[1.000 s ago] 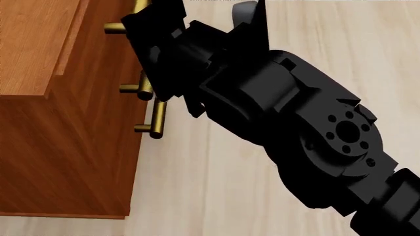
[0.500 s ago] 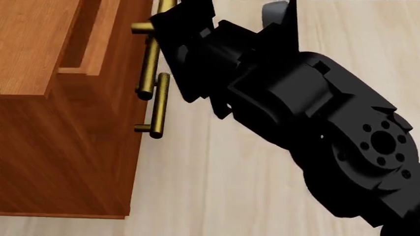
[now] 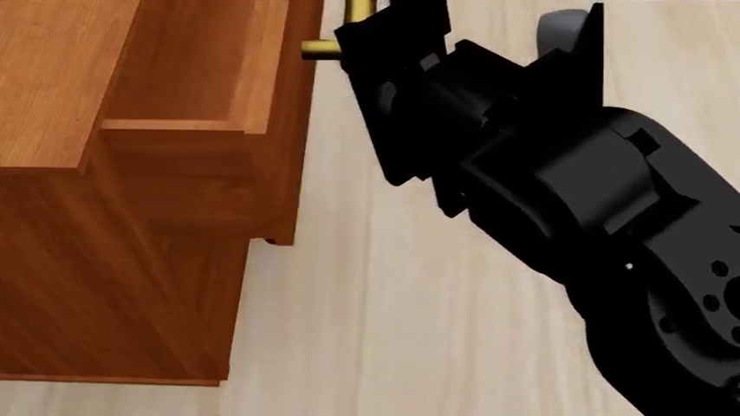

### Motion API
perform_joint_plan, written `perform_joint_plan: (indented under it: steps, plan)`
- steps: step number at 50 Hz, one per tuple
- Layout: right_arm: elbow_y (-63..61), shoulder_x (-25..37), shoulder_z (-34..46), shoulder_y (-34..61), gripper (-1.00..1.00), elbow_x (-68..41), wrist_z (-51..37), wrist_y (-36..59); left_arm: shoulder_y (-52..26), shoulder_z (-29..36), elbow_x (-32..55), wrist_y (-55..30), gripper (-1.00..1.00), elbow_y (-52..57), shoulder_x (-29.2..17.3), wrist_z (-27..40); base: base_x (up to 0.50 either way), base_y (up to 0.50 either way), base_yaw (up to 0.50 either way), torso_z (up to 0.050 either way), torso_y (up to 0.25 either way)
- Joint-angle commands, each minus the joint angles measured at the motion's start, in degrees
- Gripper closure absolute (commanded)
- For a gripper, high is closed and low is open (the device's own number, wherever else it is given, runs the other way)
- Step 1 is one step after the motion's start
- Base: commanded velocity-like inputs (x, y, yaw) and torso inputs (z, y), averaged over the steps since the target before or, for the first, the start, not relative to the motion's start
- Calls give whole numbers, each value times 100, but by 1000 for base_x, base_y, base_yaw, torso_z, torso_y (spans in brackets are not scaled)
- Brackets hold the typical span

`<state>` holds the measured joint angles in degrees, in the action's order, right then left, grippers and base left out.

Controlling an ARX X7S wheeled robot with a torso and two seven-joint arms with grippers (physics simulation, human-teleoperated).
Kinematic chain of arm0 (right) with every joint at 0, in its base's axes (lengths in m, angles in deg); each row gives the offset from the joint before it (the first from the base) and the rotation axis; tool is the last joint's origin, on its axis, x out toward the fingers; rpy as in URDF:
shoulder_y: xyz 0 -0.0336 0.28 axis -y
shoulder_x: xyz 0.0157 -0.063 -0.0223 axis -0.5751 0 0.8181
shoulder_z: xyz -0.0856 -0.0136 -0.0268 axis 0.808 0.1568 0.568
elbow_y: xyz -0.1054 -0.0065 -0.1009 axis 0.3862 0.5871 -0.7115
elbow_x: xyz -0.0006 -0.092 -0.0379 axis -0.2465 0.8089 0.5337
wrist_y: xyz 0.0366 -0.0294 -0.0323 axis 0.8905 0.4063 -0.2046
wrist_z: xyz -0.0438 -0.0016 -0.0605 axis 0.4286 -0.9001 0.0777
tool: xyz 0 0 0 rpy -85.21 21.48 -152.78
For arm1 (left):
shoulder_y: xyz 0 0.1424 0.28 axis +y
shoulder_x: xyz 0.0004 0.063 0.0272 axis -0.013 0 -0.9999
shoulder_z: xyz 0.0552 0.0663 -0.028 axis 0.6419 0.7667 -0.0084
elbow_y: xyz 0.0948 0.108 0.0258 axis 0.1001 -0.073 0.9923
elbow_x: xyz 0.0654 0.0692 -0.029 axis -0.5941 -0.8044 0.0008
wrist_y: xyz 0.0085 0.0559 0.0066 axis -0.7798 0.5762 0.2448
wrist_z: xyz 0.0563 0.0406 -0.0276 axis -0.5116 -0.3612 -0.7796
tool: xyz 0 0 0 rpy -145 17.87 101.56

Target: Close the bottom drawer of the cabinet and open the top drawer.

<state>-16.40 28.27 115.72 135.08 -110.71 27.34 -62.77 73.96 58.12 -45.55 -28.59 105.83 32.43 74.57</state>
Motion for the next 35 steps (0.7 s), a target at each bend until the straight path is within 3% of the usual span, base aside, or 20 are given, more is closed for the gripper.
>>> perform_joint_plan:
  steps: [1,20,21,35]
  plan:
    - [-396,337,-228,99,100,264,129,-318,3,15,-2,11,-100,-13,-9,-1,0,0,0,0,11]
    - [-509,459,-331,-17,100,300,187,-389,15,24,3,12,-100,5,-26,31,0,0,0,2,4]
    - [-460,443,-318,-22,-100,294,210,-342,17,22,5,20,-100,-2,-23,26,0,0,0,0,0]
    - [-378,474,-305,-88,-100,294,183,-307,19,32,16,-11,-100,41,-48,76,0,0,0,0,1]
